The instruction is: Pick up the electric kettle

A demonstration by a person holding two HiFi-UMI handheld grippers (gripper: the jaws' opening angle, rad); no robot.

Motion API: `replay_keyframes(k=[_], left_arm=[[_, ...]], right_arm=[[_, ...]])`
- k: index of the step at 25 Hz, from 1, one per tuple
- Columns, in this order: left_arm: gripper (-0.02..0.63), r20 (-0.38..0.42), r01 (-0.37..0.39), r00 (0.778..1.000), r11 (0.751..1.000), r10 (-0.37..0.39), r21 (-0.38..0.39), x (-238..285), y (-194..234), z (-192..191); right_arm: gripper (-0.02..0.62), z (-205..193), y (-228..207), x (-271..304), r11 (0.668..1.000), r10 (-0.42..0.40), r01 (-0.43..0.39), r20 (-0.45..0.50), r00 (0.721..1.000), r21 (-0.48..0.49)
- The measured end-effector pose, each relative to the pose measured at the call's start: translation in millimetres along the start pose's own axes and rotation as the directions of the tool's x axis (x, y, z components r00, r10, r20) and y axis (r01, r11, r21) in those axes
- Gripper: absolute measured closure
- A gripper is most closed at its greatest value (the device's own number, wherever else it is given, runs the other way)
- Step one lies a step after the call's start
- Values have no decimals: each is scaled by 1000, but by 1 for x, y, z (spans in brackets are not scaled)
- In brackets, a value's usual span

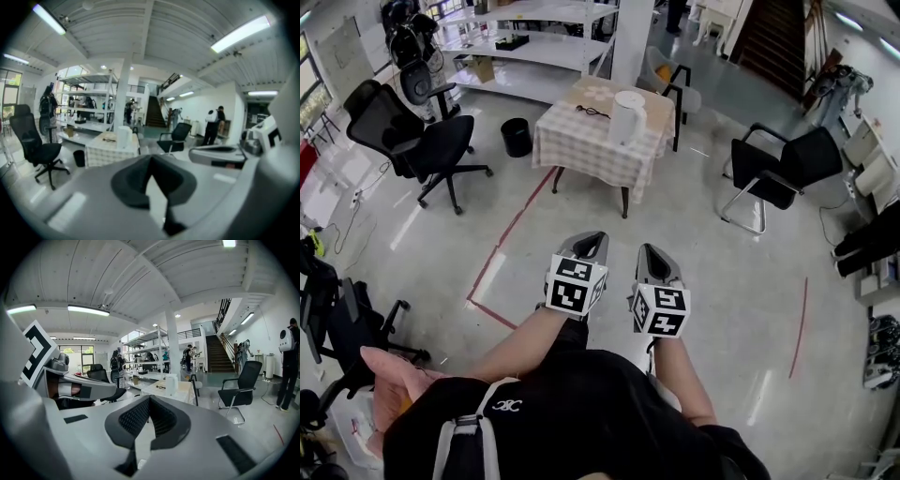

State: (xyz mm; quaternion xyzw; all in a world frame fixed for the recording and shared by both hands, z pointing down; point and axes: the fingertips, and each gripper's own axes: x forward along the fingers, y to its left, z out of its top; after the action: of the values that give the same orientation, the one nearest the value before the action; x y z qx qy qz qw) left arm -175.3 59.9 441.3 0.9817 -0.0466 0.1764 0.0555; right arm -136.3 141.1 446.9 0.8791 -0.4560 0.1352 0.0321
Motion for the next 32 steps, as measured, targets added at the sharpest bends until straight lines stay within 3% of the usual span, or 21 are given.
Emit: replay_keyframes(k=[13,21,32], left_arm=[[606,13,58,998,998,-58,3,171,86,77],[606,6,38,999,999,-38,11,262,159,128],[606,-36,38,999,999,-39,-4,331,204,141]], right_arm=[[597,51,-78,172,997,-68,68,-17,998,-21],[597,97,-116,290,997,-74,74,-11,997,-2],[595,109,-146,373,998,-65,65,-25,998,23]])
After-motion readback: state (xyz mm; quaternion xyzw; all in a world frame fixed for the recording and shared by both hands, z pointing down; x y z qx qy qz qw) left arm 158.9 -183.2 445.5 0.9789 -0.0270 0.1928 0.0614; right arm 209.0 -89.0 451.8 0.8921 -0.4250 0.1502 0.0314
